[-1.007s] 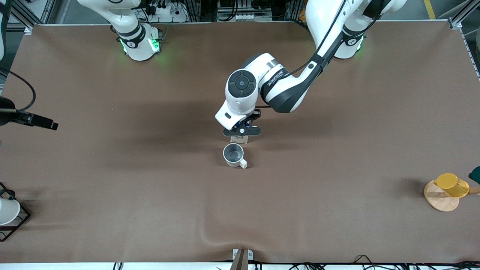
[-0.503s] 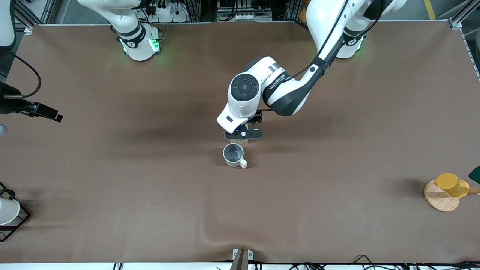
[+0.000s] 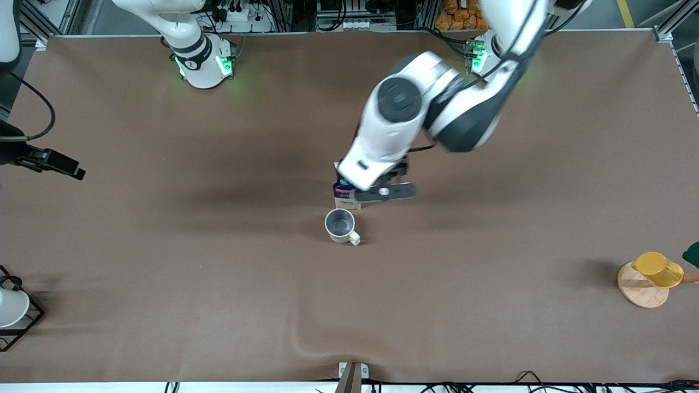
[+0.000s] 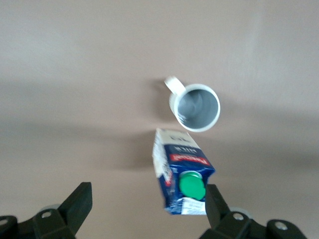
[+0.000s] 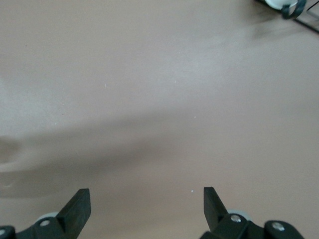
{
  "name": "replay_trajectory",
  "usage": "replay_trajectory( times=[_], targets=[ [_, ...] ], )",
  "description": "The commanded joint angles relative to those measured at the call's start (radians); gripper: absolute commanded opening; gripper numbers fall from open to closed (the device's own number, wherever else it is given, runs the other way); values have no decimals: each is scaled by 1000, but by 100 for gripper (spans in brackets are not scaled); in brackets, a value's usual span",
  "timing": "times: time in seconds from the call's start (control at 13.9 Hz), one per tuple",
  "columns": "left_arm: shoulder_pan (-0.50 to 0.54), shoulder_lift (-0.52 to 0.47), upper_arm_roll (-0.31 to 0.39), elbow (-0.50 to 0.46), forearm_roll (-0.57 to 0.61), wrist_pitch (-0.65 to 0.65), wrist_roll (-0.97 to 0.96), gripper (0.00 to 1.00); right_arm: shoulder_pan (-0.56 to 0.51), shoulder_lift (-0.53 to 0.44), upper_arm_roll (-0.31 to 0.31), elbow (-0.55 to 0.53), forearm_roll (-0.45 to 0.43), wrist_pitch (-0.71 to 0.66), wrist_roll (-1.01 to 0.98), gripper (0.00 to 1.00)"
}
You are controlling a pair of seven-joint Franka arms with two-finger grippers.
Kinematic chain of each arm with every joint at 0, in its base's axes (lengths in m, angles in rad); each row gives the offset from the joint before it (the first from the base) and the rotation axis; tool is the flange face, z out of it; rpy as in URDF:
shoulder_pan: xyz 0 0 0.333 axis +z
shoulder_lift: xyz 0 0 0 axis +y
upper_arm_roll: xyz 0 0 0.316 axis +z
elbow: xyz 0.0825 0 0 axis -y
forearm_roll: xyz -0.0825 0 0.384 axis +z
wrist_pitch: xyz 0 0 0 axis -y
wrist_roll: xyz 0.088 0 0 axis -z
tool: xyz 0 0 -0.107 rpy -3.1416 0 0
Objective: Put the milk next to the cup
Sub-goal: 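Open the left gripper and lift it away from the milk carton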
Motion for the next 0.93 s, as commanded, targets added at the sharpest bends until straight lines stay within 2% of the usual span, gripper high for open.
replay_trajectory(
  times=[0.0,0.14,0.29,0.36,0.5,0.79,0.86],
  targets=[
    [152,-134,1,-44,-15,-54,178,100,52,63,5,127,-75,-71,10,100],
    [279,-185,1,-50,-15,-94,347,100,59,64,5,145,-77,-82,33,100],
    [394,-200,-5,-50,-19,-122,481,100,50,64,1,162,28,-83,152,100],
    [433,-209,-7,-62,-19,-134,518,100,56,63,2,162,42,-82,206,100],
    [456,-249,-2,-105,-17,-169,511,100,62,60,4,162,46,-82,224,100],
    [519,-375,-3,-275,-8,-157,512,100,62,53,4,162,49,-83,226,100],
    [527,-390,-3,-283,3,-157,514,100,60,53,4,161,49,-85,225,100]
  ],
)
